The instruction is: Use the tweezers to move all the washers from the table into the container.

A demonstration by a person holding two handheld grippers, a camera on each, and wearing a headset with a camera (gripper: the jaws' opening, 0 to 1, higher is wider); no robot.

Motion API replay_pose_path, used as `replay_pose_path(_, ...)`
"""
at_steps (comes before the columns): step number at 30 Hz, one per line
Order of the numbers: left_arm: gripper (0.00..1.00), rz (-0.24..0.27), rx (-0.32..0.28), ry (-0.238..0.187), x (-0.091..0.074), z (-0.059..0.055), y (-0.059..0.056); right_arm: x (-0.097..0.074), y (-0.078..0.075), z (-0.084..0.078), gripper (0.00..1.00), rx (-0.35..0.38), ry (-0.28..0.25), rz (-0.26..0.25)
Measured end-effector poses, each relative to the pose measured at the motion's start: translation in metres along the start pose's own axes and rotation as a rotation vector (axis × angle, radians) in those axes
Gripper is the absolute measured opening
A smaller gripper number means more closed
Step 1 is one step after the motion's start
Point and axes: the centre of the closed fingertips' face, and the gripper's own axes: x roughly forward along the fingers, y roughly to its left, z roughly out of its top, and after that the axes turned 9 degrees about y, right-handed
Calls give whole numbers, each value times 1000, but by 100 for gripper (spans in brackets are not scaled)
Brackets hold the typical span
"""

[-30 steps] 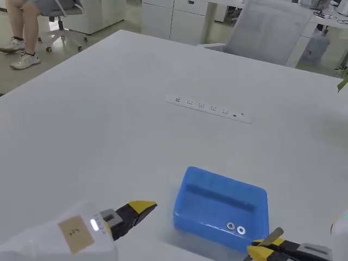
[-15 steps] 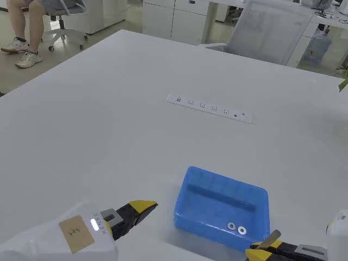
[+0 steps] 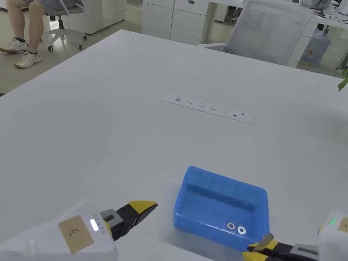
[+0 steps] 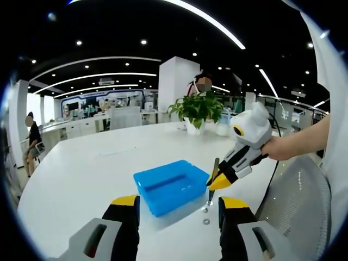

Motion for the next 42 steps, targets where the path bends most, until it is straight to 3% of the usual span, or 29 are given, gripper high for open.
replay_pose_path(10, 57, -3, 2, 2, 0, 0, -1, -2, -4, 0, 4, -6, -13, -36)
replay_pose_path(22, 57, -11, 6, 6, 1, -1, -2, -4, -7, -1, 5, 0, -28, -41)
replay_pose_path(37, 57, -12, 12, 9, 2, -1, -3, -3, -1, -5, 4, -3, -34, -25)
replay_pose_path(42, 57, -10, 13, 10, 1, -1, -2, -1, 5, -4, 4, -41, -30, -30)
